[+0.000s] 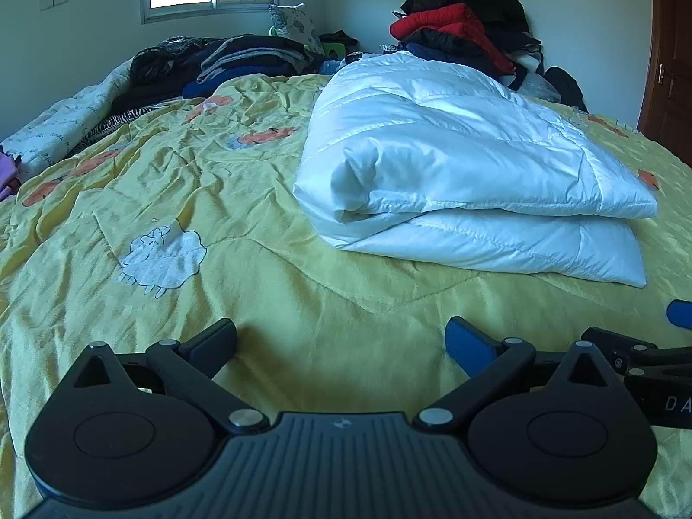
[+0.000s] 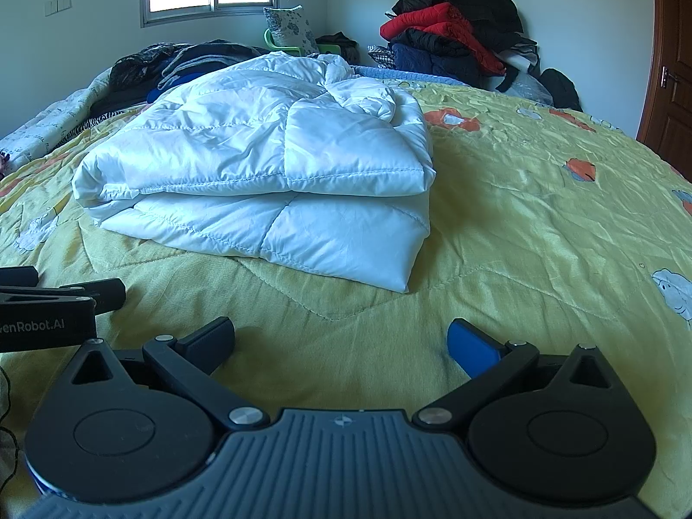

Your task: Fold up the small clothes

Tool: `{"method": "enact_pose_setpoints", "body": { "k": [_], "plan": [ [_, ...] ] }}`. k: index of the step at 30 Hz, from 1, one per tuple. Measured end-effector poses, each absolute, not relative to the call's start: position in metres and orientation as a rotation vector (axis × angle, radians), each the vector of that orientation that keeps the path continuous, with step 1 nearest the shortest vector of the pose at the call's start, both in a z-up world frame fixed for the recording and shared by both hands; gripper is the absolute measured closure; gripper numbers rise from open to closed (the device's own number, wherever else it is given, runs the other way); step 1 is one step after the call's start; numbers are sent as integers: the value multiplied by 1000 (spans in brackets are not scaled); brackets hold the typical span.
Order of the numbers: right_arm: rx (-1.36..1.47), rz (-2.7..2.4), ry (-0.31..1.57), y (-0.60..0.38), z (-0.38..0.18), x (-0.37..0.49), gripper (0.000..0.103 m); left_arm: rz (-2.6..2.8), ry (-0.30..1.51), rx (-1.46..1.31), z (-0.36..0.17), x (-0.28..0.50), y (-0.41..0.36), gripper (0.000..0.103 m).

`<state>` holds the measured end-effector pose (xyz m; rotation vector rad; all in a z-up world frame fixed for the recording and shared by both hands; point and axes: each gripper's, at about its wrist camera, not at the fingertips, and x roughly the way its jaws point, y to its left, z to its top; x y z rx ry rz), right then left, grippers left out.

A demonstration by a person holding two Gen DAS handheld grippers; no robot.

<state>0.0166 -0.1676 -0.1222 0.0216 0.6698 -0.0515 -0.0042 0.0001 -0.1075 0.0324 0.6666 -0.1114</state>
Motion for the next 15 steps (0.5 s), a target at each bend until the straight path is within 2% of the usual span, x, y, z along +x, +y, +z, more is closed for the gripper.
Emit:
{"method": "enact_pose_setpoints", "body": {
  "k": [15],
  "plan": [
    [22,-52,669,-167,-123,17,1,-113,668,36,-107,-6,0,0]
  ]
}}
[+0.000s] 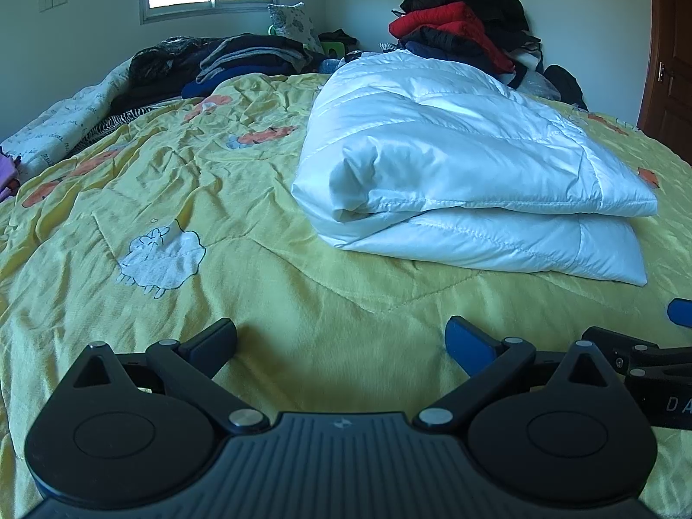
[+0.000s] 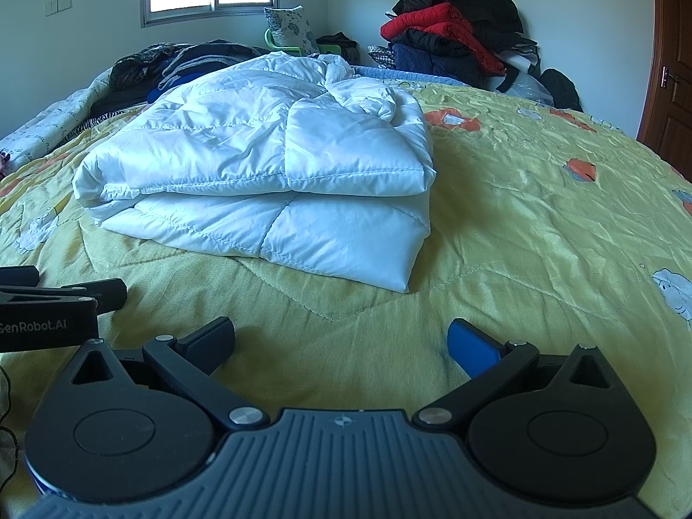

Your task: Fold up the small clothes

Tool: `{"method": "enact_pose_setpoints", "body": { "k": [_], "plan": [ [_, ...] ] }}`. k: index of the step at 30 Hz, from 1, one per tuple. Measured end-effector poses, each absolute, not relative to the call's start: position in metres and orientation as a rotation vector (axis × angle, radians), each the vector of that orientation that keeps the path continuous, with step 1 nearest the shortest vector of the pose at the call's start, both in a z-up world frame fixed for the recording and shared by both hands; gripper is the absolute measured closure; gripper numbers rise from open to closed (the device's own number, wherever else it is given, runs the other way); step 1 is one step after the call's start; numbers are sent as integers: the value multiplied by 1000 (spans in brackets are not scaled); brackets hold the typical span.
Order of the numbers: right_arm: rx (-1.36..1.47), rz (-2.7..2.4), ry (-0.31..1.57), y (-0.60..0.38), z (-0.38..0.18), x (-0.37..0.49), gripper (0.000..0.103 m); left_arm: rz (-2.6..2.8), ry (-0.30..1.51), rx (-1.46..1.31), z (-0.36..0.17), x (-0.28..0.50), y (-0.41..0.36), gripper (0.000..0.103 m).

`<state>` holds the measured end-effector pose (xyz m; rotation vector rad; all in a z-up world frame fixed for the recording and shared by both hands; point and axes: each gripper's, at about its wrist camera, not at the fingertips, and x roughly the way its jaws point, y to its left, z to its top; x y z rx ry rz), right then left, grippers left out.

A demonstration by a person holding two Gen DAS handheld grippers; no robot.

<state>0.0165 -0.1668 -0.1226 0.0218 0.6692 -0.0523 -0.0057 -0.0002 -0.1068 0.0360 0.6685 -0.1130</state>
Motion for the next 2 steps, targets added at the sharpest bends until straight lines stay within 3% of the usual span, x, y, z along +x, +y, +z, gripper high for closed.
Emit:
{"method": "enact_pose_setpoints", "body": {
  "k": [2],
  "plan": [
    [22,-52,669,-167,-123,17,1,-113,668,36,-107,-6,0,0]
  ]
}}
